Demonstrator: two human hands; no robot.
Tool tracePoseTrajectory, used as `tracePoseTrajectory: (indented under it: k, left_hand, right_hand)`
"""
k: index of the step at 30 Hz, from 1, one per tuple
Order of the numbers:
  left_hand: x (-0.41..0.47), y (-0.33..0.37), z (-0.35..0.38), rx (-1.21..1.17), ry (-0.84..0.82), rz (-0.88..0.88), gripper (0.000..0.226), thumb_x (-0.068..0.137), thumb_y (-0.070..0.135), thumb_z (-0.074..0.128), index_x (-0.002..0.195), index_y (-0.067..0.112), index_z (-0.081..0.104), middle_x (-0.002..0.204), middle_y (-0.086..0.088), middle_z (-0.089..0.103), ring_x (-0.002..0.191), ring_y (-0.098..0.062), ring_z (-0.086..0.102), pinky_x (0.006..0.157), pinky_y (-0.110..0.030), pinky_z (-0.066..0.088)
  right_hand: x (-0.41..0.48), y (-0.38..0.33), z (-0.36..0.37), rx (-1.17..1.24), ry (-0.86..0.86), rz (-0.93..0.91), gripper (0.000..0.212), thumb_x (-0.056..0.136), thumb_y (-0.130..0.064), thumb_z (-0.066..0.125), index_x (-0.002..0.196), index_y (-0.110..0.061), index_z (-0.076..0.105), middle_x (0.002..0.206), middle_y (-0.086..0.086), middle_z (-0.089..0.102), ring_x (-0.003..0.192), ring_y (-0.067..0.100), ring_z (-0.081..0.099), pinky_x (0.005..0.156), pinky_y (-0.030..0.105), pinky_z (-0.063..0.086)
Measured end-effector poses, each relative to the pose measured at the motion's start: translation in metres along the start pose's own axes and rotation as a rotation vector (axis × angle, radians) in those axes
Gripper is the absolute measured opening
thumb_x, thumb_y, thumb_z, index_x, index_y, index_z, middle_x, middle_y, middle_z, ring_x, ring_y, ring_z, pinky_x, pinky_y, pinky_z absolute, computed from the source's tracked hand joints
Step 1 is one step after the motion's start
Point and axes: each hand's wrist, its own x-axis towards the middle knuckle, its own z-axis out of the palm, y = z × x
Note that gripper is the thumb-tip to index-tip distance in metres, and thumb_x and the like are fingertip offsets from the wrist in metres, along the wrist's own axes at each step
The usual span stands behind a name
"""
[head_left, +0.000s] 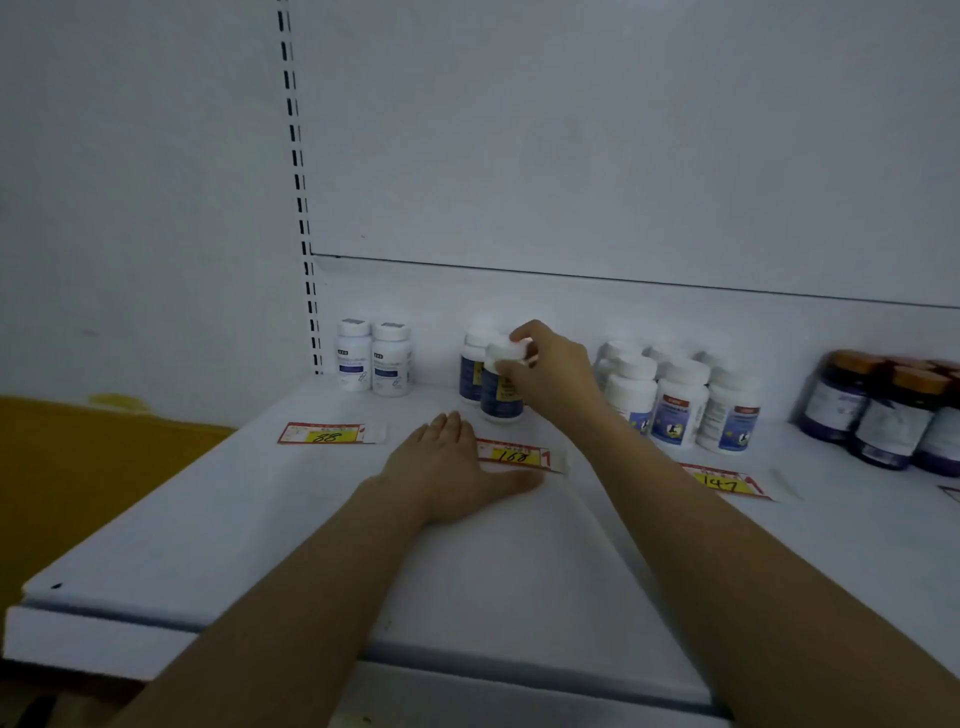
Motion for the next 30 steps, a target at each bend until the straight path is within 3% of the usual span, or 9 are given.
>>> tracePoseTrajectory:
  k: [3, 4, 6, 9, 12, 16, 21, 26, 30]
  left_hand:
    - [-0.004, 0.001, -0.005, -0.252, 0.096, 0.009, 0.103, 0.068, 0.085, 0.037, 0.140, 0.012, 0.032, 0.143, -0.007, 0.040, 0.127, -0.021, 0.040, 0.106, -0.034, 0.033]
    - [-0.007, 0.002, -0.009, -0.406, 0.148, 0.023, 0.090, 0.071, 0.079, 0.047, 0.136, 0.017, 0.036, 0.136, 0.003, 0.045, 0.119, -0.017, 0.045, 0.099, -0.028, 0.035]
    - [-0.010, 0.005, -0.019, -0.677, 0.203, 0.048, 0.076, 0.081, 0.058, 0.058, 0.142, 0.021, 0.030, 0.130, 0.014, 0.041, 0.123, -0.012, 0.042, 0.091, -0.019, 0.027]
    - [-0.001, 0.000, -0.028, -0.775, 0.226, 0.100, 0.058, 0.087, 0.039, 0.061, 0.138, 0.022, 0.038, 0.119, 0.014, 0.048, 0.116, -0.009, 0.046, 0.082, -0.012, 0.030]
    - [0.007, -0.004, -0.027, -0.797, 0.272, 0.147, 0.031, 0.083, 0.032, 0.069, 0.111, 0.027, 0.055, 0.094, 0.016, 0.060, 0.093, -0.005, 0.060, 0.060, -0.003, 0.037]
    - [0.005, -0.004, -0.023, -0.771, 0.388, 0.123, 0.043, 0.069, 0.031, 0.082, 0.099, 0.023, 0.051, 0.080, 0.016, 0.056, 0.068, 0.004, 0.051, 0.051, -0.002, 0.038]
    - [0.003, -0.003, -0.022, -0.712, 0.449, 0.103, 0.058, 0.059, 0.038, 0.086, 0.099, 0.021, 0.047, 0.079, 0.016, 0.051, 0.067, 0.004, 0.047, 0.054, -0.013, 0.033]
    - [0.003, -0.004, -0.021, -0.710, 0.445, 0.111, 0.061, 0.058, 0.038, 0.087, 0.099, 0.020, 0.046, 0.079, 0.016, 0.050, 0.067, 0.002, 0.047, 0.055, -0.013, 0.033]
    - [0.001, -0.002, -0.023, -0.701, 0.406, 0.130, 0.053, 0.063, 0.040, 0.084, 0.097, 0.023, 0.048, 0.078, 0.017, 0.052, 0.067, 0.002, 0.049, 0.052, -0.009, 0.037]
  right_hand:
    - [-0.004, -0.009, -0.019, 0.114, 0.024, -0.008, 0.034, 0.087, -0.026, 0.066, 0.118, -0.016, 0.058, 0.110, 0.008, 0.062, 0.095, 0.022, 0.060, 0.076, 0.032, 0.054]
    - [-0.005, -0.012, -0.027, 0.145, 0.021, -0.010, 0.033, 0.087, -0.027, 0.066, 0.117, -0.018, 0.059, 0.108, 0.005, 0.062, 0.093, 0.019, 0.060, 0.070, 0.026, 0.053]
    - [-0.008, -0.018, -0.043, 0.180, -0.026, -0.014, 0.031, 0.087, -0.032, 0.066, 0.116, -0.023, 0.058, 0.101, -0.002, 0.060, 0.087, 0.014, 0.060, 0.060, 0.016, 0.047]
    - [-0.015, -0.020, -0.055, 0.313, -0.140, -0.037, 0.029, 0.088, -0.033, 0.065, 0.115, -0.027, 0.058, 0.103, -0.002, 0.063, 0.090, 0.014, 0.065, 0.074, 0.021, 0.053]
    - [-0.021, -0.013, -0.047, 0.455, -0.199, -0.022, 0.026, 0.090, -0.028, 0.062, 0.116, -0.024, 0.060, 0.104, 0.003, 0.066, 0.095, 0.018, 0.066, 0.087, 0.032, 0.055]
    - [-0.023, -0.006, -0.038, 0.590, -0.161, 0.051, 0.032, 0.088, -0.037, 0.063, 0.109, -0.014, 0.058, 0.096, 0.012, 0.070, 0.087, 0.025, 0.069, 0.087, 0.041, 0.056]
    - [-0.019, -0.004, -0.034, 0.621, -0.187, 0.019, 0.025, 0.092, -0.029, 0.060, 0.107, -0.011, 0.057, 0.091, 0.011, 0.068, 0.081, 0.020, 0.067, 0.087, 0.039, 0.057]
    - [-0.018, -0.002, -0.033, 0.637, -0.206, 0.011, 0.018, 0.094, -0.026, 0.057, 0.106, -0.012, 0.058, 0.097, 0.016, 0.066, 0.084, 0.020, 0.065, 0.089, 0.040, 0.056]
    - [-0.017, -0.002, -0.033, 0.606, -0.164, 0.035, 0.027, 0.090, -0.034, 0.061, 0.105, -0.011, 0.059, 0.095, 0.013, 0.067, 0.082, 0.020, 0.066, 0.084, 0.034, 0.057]
